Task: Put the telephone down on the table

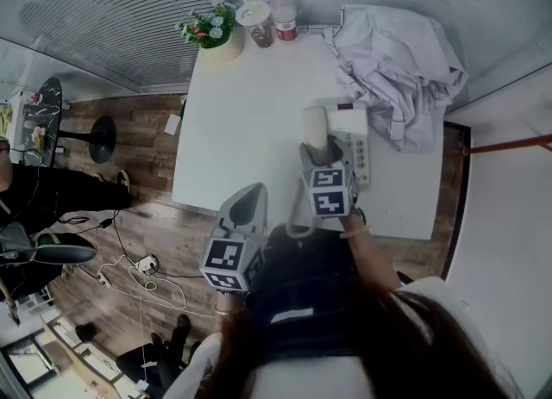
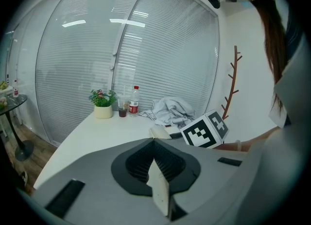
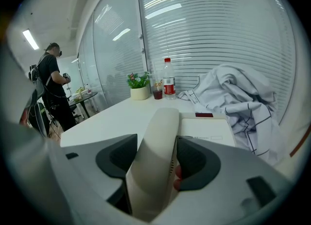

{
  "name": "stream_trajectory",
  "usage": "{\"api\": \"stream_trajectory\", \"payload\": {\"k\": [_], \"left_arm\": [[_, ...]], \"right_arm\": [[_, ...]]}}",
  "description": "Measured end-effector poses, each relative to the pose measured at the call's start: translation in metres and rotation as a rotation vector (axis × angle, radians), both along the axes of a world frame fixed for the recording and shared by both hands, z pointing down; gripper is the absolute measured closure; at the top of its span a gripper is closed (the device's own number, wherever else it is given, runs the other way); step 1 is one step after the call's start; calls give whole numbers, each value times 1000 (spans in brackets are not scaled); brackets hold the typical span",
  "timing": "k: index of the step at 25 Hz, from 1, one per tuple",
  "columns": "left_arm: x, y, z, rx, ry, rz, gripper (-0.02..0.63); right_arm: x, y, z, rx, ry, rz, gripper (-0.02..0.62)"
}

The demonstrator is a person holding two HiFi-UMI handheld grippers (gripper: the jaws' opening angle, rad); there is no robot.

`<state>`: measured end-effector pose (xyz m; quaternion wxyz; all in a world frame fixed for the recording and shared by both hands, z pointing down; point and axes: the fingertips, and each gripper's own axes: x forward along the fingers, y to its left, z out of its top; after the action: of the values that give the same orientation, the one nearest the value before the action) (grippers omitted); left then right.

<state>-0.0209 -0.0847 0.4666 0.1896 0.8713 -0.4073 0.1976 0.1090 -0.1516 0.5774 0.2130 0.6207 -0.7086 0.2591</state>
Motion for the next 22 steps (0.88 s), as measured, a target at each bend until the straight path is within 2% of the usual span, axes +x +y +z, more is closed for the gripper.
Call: {"api": "stream_trajectory", "payload": {"k": [12,22], "left_arm": [[-20,-1,-8,19,11,-11,609],[-45,-7,-13,28,25,-9,609]], "right_arm": [[3,0,2,-7,36,113,364],[5,0,-1,-29,60,144,374]]}}
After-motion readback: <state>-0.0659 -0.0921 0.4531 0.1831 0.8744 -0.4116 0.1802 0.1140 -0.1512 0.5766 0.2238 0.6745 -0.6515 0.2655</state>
